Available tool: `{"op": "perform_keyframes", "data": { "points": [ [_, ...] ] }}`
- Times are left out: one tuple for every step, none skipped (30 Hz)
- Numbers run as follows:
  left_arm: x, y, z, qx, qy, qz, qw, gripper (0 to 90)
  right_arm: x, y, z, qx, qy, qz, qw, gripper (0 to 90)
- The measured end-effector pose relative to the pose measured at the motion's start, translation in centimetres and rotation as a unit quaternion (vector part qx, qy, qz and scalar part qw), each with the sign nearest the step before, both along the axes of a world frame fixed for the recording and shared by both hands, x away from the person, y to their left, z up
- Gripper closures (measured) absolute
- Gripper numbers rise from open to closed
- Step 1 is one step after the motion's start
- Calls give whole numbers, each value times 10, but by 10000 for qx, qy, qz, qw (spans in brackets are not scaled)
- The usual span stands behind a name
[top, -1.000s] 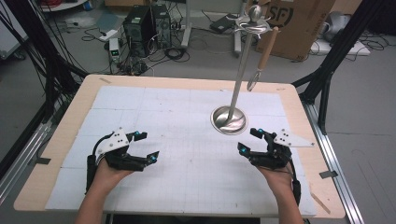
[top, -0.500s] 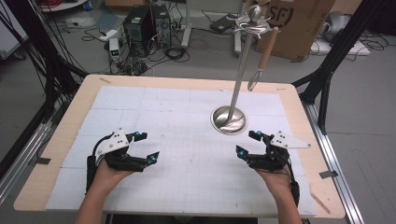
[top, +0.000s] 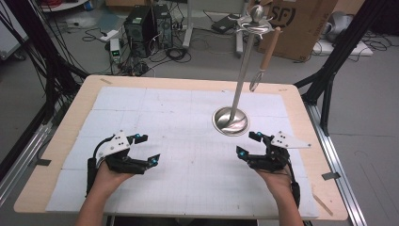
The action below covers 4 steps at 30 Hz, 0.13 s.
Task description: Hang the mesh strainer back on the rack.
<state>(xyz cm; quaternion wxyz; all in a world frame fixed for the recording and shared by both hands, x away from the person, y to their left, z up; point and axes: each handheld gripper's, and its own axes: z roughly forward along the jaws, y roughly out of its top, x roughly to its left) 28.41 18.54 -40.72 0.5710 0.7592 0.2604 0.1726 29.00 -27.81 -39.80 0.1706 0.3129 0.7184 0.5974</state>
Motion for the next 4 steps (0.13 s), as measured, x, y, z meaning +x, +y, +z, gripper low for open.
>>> {"op": "perform_keyframes", "data": {
  "points": [
    [0, 0, 0, -8, 4, 22, 10000, 168, 0, 0, 0, 9, -5, 6, 10000, 188],
    [0, 1, 0, -10, -3, 28, 10000, 168, 1, 0, 0, 13, -15, 1, 10000, 188],
    [0, 1, 0, -29, -1, 24, 10000, 168, 0, 0, 1, 12, -22, 15, 10000, 188],
    [0, 1, 0, -35, -8, 33, 10000, 168, 0, 1, 1, 22, -6, 19, 10000, 188]
  ]
}}
